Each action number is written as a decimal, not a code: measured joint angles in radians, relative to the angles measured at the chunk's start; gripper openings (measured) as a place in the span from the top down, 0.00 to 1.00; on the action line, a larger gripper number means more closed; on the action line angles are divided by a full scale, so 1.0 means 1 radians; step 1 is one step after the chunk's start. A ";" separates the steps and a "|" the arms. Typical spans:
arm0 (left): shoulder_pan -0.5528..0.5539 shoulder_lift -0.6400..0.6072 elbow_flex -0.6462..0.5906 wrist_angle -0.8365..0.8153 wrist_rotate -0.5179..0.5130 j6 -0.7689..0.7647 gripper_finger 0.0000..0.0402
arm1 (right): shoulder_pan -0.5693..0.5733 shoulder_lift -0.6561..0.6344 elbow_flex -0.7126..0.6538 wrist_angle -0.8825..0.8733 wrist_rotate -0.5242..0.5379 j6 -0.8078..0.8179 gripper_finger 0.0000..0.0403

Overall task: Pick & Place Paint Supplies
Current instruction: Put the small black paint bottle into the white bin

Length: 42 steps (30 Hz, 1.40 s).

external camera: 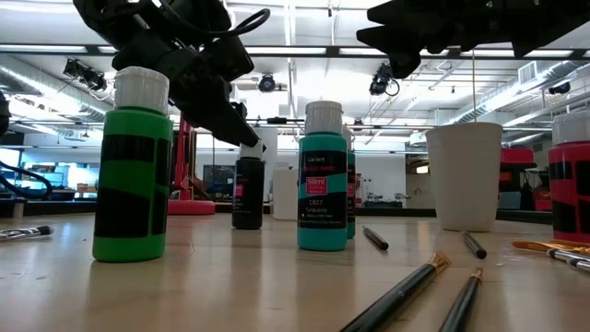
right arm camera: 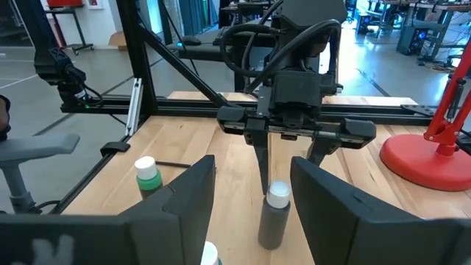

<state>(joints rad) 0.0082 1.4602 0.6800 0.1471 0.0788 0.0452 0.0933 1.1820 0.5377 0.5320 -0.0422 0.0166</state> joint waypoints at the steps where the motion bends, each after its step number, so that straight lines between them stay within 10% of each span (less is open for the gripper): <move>1: 0.000 0.005 0.000 0.002 0.000 0.000 0.49 | 0.000 0.000 0.000 0.000 0.000 0.000 0.56; 29: -0.001 0.083 0.005 0.052 -0.015 0.057 0.60 | 0.000 0.000 0.000 0.003 0.000 0.000 0.56; 42: 0.001 -0.004 0.162 -0.054 -0.251 0.118 0.60 | 0.000 0.000 0.000 0.003 0.000 0.000 0.56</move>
<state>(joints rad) 0.0090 1.4562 0.8418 0.0932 -0.1720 0.1628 0.0933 1.1816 0.5377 0.5355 -0.0422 0.0162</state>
